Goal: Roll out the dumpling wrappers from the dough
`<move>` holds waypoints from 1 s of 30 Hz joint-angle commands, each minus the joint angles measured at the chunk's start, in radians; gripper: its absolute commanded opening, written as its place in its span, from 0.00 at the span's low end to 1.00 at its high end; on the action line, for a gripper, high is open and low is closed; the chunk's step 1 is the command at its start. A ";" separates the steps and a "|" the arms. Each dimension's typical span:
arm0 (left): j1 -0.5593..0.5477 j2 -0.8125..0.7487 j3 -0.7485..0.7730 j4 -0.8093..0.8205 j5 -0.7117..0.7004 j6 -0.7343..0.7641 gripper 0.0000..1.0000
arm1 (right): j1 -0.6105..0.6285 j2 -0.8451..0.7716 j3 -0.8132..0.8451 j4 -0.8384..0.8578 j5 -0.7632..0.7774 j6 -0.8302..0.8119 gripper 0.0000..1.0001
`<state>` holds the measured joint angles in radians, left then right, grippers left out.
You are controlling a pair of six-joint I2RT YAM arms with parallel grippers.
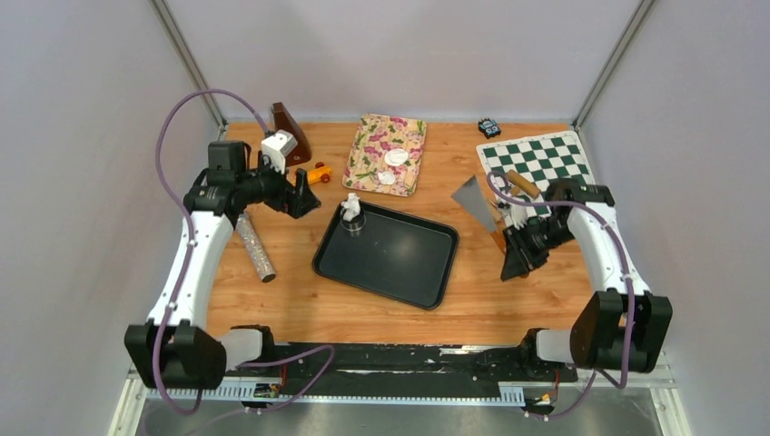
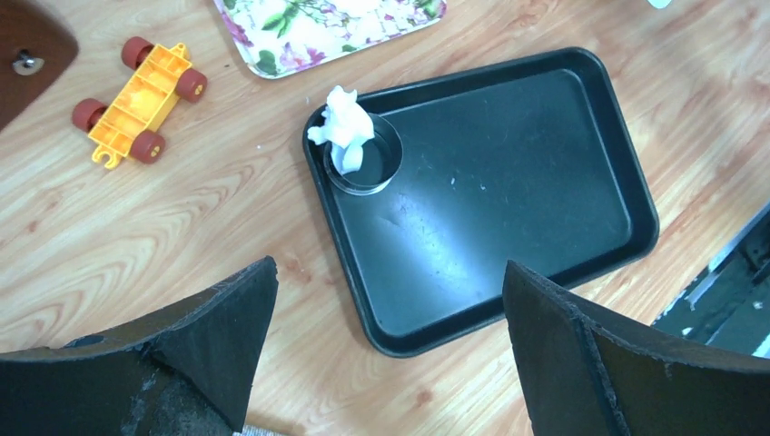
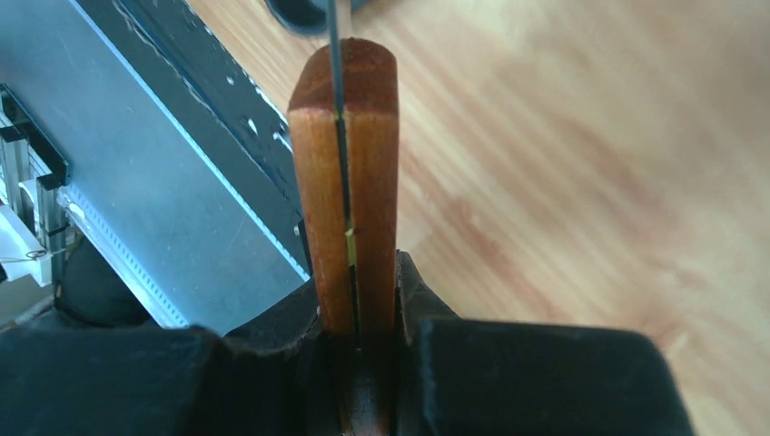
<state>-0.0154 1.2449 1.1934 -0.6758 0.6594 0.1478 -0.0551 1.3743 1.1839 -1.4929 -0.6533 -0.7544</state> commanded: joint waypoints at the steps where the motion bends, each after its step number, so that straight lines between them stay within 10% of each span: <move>1: 0.000 -0.171 -0.080 -0.073 -0.045 0.113 1.00 | -0.112 -0.121 -0.191 0.087 0.044 -0.104 0.00; 14: 0.000 -0.309 -0.187 -0.121 -0.056 0.221 1.00 | -0.262 0.142 -0.354 0.254 0.197 -0.156 0.08; 30: 0.000 -0.407 -0.207 -0.153 -0.128 0.239 1.00 | -0.262 0.047 -0.380 0.394 0.417 -0.028 0.58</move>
<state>-0.0174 0.8524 0.9802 -0.8211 0.5652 0.3672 -0.3111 1.5288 0.7952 -1.1374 -0.3134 -0.8124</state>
